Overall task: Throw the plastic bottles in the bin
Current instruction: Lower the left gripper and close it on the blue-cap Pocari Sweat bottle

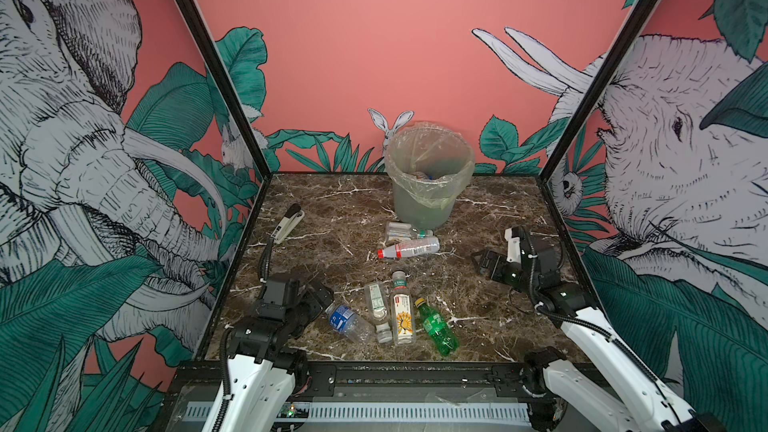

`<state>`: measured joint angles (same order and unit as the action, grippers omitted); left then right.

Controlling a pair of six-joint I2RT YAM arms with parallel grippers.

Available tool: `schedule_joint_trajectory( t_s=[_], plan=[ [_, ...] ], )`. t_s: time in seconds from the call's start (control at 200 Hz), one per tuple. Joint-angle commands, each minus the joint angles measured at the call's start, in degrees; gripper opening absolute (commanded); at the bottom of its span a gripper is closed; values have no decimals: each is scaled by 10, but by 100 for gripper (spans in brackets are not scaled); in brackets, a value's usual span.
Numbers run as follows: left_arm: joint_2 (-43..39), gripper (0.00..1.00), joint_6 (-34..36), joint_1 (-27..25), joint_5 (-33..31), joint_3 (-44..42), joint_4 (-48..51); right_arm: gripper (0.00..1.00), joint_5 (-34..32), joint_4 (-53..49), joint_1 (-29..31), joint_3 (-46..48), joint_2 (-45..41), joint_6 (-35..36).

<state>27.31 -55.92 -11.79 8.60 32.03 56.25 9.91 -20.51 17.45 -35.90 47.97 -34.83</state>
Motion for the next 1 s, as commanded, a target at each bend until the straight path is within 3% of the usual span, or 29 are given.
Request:
schedule_joint_trajectory(
  t_s=[0.0, 0.405, 0.735, 0.995],
  plan=[
    [-6, 99, -24, 1, -10, -1, 54, 99, -13, 41, 0, 5, 17, 25],
    [-34, 99, -82, -19, 6, -62, 34, 99, -10, 83, -1, 15, 64, 28],
    [88, 99, -141, -153, -45, -73, -90, 99, -28, 78, 0, 16, 58, 13],
    [98, 99, -167, -171, -54, -97, -132, 99, -40, 70, 0, 12, 46, 3]
  ],
)
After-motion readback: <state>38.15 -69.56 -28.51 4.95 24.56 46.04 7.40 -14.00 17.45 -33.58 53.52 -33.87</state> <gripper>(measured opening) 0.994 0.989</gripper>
